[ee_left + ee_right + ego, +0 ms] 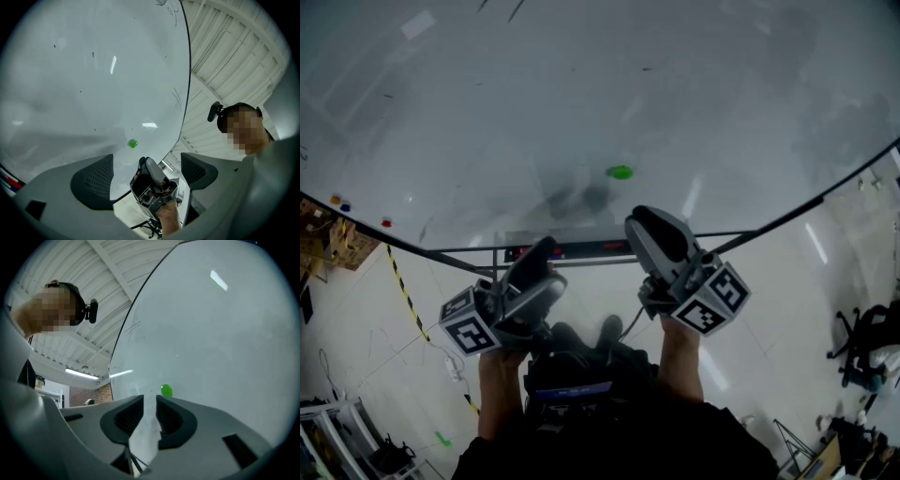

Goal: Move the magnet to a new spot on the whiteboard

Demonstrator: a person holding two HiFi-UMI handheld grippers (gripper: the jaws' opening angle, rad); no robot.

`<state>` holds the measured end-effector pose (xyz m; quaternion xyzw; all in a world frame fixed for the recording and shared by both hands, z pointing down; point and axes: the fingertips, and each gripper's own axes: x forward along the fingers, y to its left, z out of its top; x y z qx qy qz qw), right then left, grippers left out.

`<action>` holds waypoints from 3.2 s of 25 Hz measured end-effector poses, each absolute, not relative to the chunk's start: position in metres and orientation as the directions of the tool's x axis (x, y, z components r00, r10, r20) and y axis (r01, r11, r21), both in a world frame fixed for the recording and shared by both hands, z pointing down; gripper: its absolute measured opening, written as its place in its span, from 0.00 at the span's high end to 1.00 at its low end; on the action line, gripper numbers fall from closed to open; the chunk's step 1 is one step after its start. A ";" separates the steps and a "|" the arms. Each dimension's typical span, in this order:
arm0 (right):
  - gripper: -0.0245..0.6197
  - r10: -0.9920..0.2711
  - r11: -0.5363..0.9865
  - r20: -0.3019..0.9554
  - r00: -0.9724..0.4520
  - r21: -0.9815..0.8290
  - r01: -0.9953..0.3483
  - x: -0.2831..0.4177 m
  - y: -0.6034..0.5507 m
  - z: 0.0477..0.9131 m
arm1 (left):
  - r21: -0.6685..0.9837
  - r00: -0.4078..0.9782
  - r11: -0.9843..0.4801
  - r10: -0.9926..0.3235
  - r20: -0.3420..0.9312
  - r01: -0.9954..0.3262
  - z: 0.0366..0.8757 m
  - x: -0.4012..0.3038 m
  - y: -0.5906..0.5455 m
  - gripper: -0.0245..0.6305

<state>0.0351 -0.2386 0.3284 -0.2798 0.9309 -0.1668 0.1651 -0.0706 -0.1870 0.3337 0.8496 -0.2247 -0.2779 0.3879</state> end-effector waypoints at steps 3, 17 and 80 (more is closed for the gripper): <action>0.80 -0.620 0.769 -0.173 -0.765 -0.330 -0.548 0.034 -0.245 0.329 | 0.786 0.744 -0.597 -0.596 -0.302 -0.159 0.336 -0.074 -0.192 0.29; 0.73 -0.929 0.347 -0.093 -0.359 0.126 -0.930 0.023 -0.284 0.308 | 0.747 0.839 -0.661 -0.447 -0.311 -0.075 0.322 -0.100 -0.218 0.29; 0.73 -0.887 0.452 -0.065 -0.457 0.075 -0.889 0.041 -0.262 0.307 | 0.726 0.825 -0.682 -0.457 -0.332 -0.086 0.311 -0.084 -0.202 0.29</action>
